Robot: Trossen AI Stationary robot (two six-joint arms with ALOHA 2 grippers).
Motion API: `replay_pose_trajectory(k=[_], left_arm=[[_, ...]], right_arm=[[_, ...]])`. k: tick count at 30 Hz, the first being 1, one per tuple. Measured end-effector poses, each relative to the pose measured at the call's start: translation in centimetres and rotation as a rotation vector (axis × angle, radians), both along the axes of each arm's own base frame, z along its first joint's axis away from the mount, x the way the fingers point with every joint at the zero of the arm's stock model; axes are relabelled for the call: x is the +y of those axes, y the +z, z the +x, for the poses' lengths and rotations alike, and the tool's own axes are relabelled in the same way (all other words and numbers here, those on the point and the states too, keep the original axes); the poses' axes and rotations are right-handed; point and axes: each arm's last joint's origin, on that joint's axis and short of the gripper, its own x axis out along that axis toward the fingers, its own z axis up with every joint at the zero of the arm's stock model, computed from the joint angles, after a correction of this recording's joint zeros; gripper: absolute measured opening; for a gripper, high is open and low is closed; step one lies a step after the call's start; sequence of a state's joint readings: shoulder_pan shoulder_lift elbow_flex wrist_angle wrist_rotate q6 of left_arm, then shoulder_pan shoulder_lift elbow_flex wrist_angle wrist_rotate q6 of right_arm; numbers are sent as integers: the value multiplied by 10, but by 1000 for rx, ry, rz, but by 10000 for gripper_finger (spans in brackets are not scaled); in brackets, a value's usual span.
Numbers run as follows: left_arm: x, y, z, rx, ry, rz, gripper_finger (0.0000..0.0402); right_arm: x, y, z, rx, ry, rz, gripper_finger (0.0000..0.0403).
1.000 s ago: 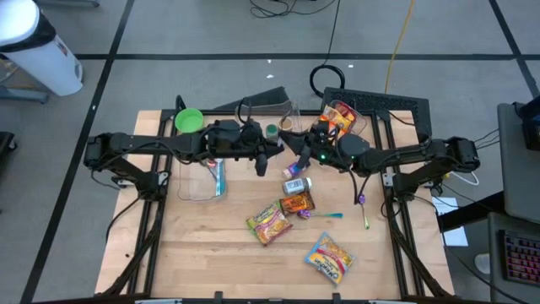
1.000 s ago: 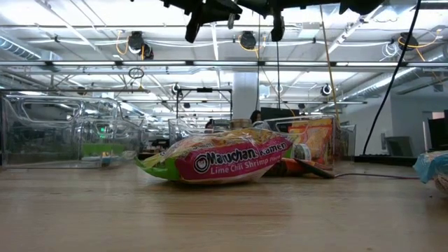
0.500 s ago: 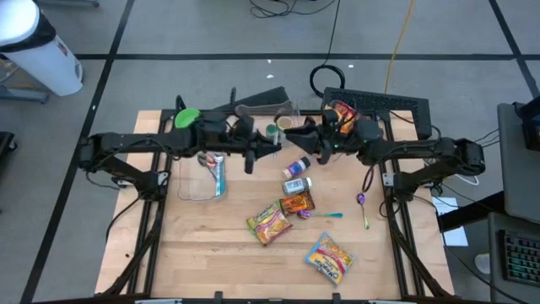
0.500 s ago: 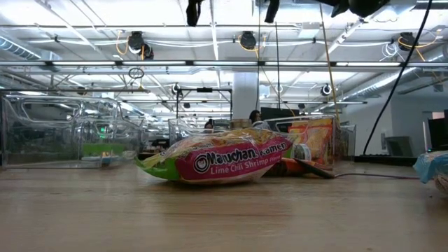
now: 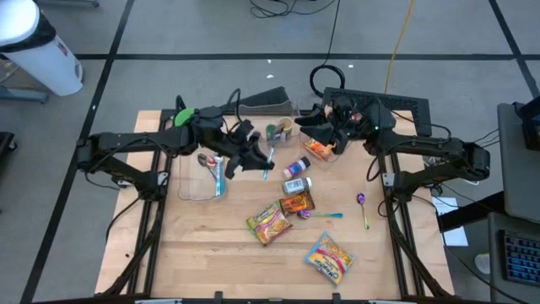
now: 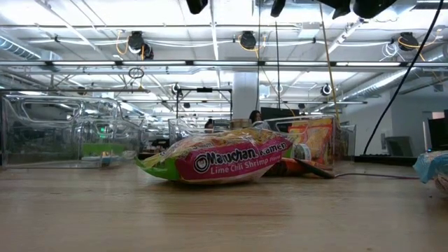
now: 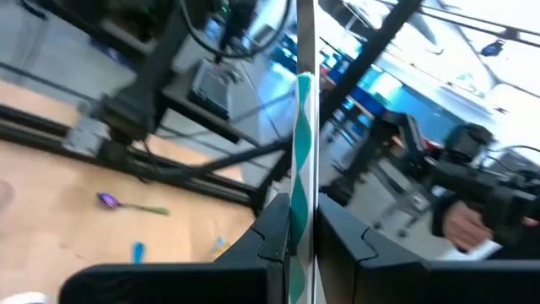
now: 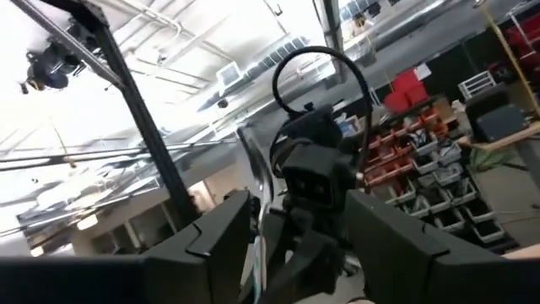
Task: Pick & Place Food Item
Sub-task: Put the white patterned spoon into the left transparent bin
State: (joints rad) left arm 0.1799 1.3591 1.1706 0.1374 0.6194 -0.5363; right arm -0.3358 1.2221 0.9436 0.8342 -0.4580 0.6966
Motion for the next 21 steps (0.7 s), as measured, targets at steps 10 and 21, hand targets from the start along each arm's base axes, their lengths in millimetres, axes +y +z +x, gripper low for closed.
replay_pose_trajectory(k=[10,21], left_arm=[[-1,-16,15,69,-103,-85,31],[0,-19,19,83,-135,-123,31]], right_arm=[[2,17,5,19,64,-87,181],[1,15,7,54,57,-95,180]])
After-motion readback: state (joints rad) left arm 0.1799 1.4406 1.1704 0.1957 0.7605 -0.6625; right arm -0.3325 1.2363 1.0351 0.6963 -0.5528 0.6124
